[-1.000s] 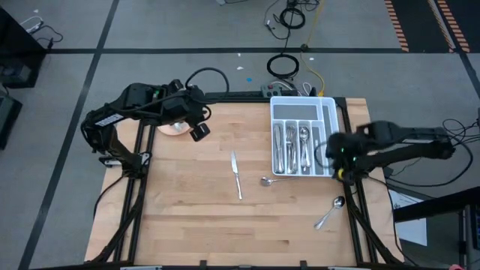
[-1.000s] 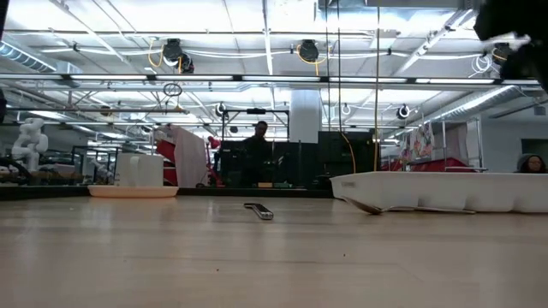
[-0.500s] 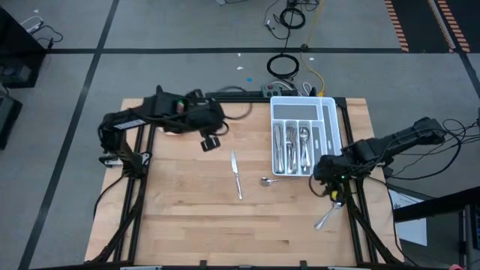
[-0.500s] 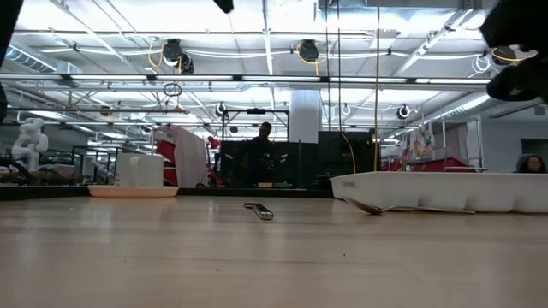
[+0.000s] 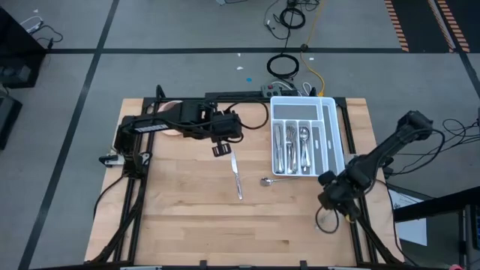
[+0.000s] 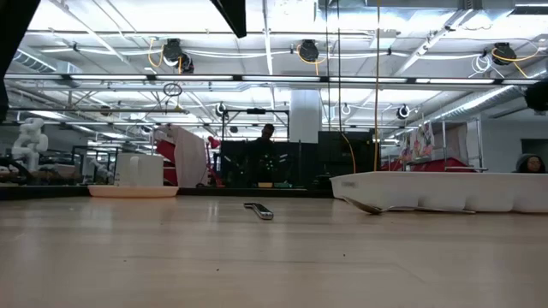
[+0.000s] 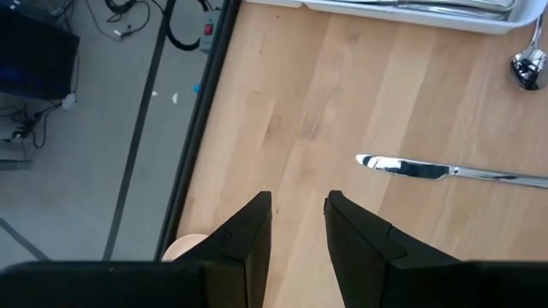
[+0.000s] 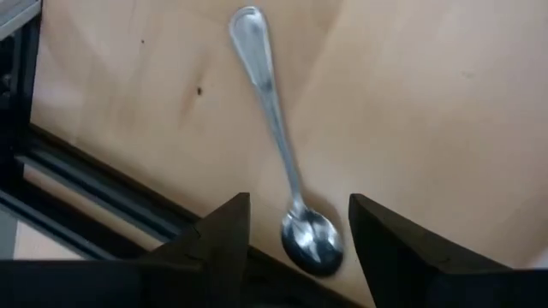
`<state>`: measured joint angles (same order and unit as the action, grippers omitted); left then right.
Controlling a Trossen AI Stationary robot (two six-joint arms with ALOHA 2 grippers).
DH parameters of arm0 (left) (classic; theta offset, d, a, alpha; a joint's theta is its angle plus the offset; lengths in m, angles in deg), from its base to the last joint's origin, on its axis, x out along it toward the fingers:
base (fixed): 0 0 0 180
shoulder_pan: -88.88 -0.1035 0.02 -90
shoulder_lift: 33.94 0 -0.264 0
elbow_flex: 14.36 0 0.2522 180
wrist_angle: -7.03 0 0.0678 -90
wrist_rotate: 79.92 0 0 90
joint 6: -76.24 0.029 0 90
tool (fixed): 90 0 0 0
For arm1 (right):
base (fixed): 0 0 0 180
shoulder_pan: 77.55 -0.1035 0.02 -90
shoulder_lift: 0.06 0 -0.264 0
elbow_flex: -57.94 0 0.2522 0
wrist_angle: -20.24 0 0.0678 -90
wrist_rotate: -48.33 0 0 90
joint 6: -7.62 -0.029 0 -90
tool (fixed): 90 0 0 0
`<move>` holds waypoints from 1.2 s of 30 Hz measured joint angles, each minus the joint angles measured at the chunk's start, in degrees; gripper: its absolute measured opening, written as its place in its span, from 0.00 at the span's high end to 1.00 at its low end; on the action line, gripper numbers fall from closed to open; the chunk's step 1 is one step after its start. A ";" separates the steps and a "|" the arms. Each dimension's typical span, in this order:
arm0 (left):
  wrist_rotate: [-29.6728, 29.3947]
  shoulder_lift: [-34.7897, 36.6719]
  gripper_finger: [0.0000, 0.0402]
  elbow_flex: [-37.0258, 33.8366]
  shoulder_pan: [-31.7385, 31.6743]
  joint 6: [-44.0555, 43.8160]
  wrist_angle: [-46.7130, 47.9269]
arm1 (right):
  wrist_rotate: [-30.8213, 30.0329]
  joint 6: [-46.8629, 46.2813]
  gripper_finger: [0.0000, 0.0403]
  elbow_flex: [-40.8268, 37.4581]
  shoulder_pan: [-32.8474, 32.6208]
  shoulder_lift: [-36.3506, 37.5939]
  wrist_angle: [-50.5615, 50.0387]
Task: Sort silverware
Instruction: Put the silver spoon into the white cutlery tray
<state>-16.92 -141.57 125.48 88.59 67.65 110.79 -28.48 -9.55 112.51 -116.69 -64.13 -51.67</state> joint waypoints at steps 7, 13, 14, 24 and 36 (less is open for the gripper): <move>0.02 0.34 0.71 0.00 0.00 -0.04 0.00 | 0.17 -7.08 0.52 -5.80 -5.28 -2.59 8.20; 0.00 0.34 0.71 0.00 0.00 -0.06 0.00 | -2.25 -14.24 0.52 -11.73 -7.25 -4.06 15.74; 0.02 0.34 0.71 0.00 0.00 -0.06 0.00 | -2.81 -15.52 0.53 -12.57 -7.51 -4.59 15.85; 0.00 0.34 0.71 0.00 0.00 -0.06 0.02 | -4.91 -20.36 0.96 -13.59 -9.54 -8.01 15.23; 0.00 0.34 0.71 0.00 0.00 1.49 0.02 | -10.23 -27.17 1.00 -2.99 -9.68 -7.98 10.77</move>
<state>-16.92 -141.23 125.48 88.59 69.15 110.81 -38.71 -36.73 109.52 -126.37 -72.11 -40.90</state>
